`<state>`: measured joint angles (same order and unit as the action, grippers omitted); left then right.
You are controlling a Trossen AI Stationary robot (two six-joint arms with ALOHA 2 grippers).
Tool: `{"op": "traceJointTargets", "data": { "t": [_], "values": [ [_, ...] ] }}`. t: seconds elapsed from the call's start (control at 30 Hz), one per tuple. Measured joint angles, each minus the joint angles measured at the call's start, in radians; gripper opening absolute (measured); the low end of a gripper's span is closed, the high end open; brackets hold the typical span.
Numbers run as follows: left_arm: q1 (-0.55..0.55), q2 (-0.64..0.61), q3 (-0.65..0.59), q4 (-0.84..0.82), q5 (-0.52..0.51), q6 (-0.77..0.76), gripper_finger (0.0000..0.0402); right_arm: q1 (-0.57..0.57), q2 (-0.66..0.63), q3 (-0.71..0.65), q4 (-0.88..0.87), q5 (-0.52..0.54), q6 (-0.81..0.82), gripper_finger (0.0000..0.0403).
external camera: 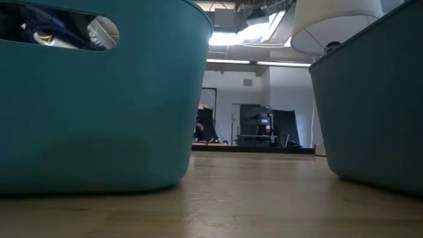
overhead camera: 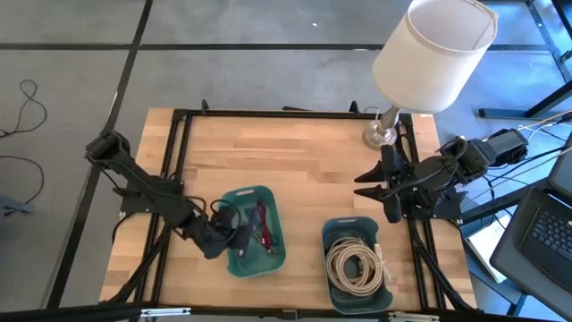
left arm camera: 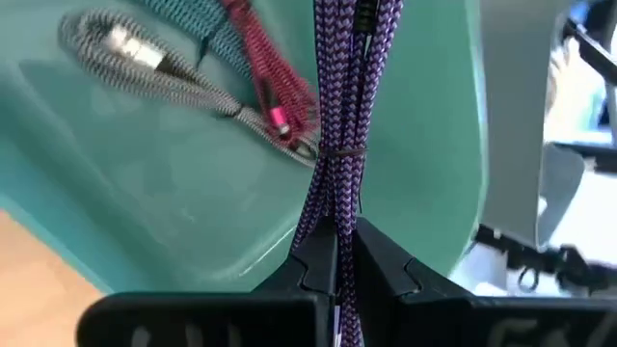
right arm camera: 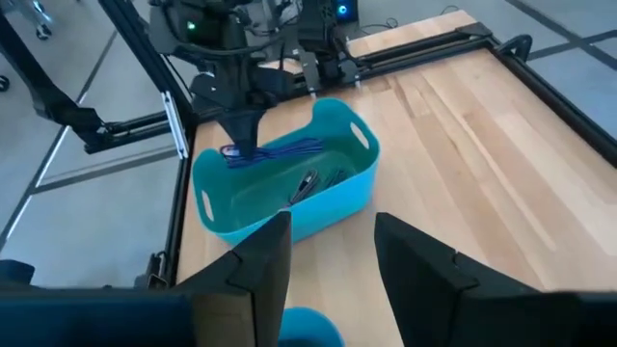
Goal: Pick and place USB-C Cables
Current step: Put the black and violet USB cable into the green bin
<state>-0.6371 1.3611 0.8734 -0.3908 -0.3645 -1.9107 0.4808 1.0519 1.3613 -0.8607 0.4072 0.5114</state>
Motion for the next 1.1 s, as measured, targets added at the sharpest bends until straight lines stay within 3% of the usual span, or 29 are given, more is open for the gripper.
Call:
{"op": "traceJointTargets", "data": {
  "t": [0.27,0.7,1.1],
  "values": [
    [0.034,0.085,0.0,-0.011,-0.001,-0.13,0.0011,0.0,-0.001,0.0,-0.005,-0.034,-0.025,0.0154],
    [0.118,0.161,0.0,-0.045,0.098,-0.072,0.0012,0.001,-0.001,0.0,-0.093,-0.116,0.005,0.0154],
    [0.13,0.16,0.0,-0.017,0.124,0.031,0.0101,0.001,-0.001,0.0,-0.095,-0.116,0.001,0.0154]
  ]
}}
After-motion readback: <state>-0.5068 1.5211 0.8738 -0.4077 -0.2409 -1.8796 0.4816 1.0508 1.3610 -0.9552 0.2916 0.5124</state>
